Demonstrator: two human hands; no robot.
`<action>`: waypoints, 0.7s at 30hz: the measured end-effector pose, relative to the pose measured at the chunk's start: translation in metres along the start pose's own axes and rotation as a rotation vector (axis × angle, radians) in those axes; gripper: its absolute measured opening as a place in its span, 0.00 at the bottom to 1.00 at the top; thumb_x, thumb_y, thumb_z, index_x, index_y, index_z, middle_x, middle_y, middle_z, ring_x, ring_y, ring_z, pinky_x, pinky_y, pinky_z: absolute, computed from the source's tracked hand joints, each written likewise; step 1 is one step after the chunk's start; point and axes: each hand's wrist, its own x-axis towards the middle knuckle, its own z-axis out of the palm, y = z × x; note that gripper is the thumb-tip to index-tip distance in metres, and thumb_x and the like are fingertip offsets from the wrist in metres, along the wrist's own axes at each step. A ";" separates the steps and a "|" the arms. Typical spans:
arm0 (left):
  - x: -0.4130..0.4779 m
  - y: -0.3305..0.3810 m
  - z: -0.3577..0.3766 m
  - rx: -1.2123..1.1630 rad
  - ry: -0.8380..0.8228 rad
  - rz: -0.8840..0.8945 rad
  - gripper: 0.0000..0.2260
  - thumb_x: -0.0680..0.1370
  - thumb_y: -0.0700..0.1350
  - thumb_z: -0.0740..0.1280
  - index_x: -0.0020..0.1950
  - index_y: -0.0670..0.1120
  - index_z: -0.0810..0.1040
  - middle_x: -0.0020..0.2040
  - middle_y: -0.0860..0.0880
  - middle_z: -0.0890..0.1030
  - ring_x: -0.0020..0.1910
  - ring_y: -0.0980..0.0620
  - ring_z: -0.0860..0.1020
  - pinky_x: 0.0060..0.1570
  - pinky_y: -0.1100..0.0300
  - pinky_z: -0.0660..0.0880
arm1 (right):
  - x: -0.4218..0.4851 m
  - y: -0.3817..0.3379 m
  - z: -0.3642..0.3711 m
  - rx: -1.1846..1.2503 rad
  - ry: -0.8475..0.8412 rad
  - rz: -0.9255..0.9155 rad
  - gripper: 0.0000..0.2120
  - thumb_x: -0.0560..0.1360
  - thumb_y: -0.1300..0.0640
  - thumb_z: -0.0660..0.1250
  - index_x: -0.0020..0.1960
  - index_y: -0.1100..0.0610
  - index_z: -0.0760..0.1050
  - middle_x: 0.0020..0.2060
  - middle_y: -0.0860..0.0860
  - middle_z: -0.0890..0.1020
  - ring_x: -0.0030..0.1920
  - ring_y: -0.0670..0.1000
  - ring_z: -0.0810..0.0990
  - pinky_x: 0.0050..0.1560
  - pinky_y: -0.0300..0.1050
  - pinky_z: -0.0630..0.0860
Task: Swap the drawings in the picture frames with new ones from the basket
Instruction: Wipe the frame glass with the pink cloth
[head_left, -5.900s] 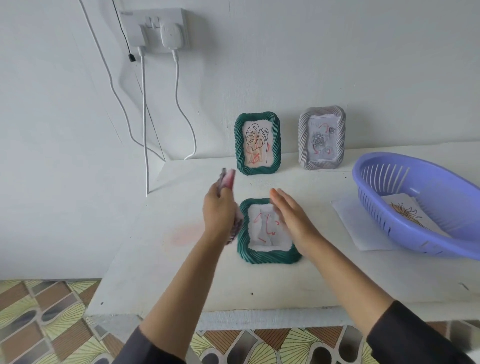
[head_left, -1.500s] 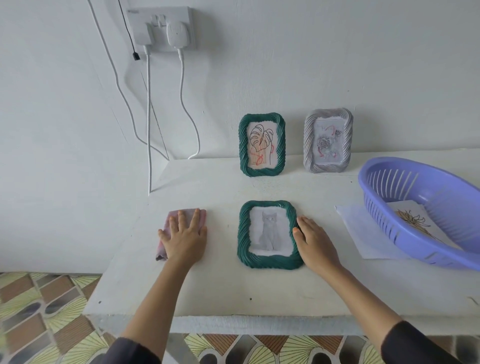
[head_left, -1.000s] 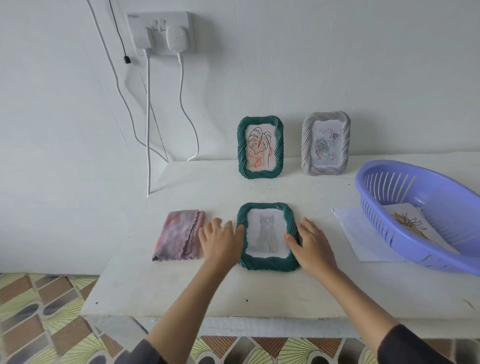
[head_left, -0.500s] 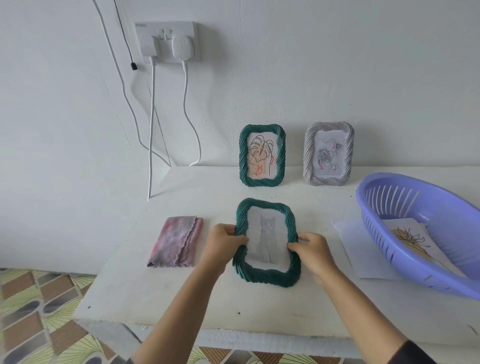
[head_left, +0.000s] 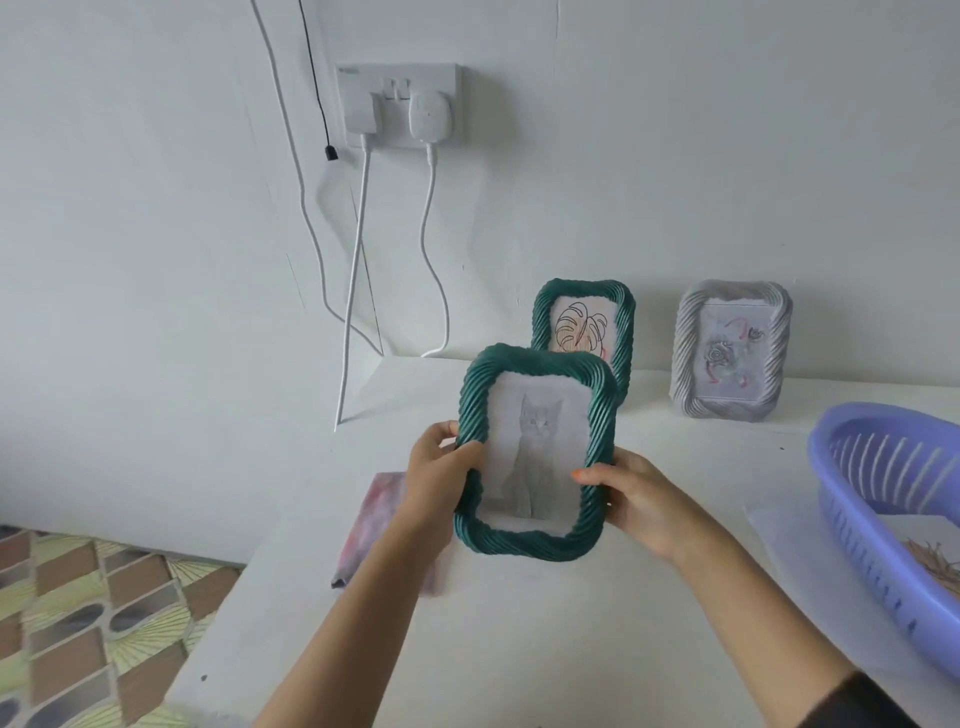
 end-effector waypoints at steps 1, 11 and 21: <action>0.008 0.006 -0.002 -0.001 -0.008 0.016 0.08 0.71 0.30 0.59 0.44 0.42 0.70 0.31 0.44 0.74 0.28 0.48 0.69 0.27 0.61 0.67 | 0.010 -0.005 0.005 0.013 -0.012 -0.001 0.18 0.62 0.63 0.70 0.51 0.62 0.76 0.46 0.59 0.79 0.47 0.56 0.77 0.47 0.45 0.75; 0.102 0.049 -0.031 0.079 -0.034 0.067 0.09 0.72 0.30 0.58 0.41 0.43 0.68 0.33 0.47 0.72 0.30 0.51 0.70 0.24 0.63 0.68 | 0.117 -0.052 0.049 -0.005 0.102 -0.082 0.08 0.70 0.72 0.63 0.41 0.60 0.73 0.37 0.56 0.76 0.40 0.54 0.77 0.47 0.45 0.73; 0.198 0.046 -0.036 0.117 -0.005 0.070 0.08 0.72 0.30 0.57 0.40 0.43 0.67 0.36 0.46 0.69 0.33 0.50 0.67 0.28 0.61 0.66 | 0.207 -0.066 0.060 -0.126 0.304 -0.021 0.12 0.71 0.69 0.63 0.33 0.57 0.67 0.31 0.51 0.69 0.34 0.48 0.68 0.38 0.40 0.64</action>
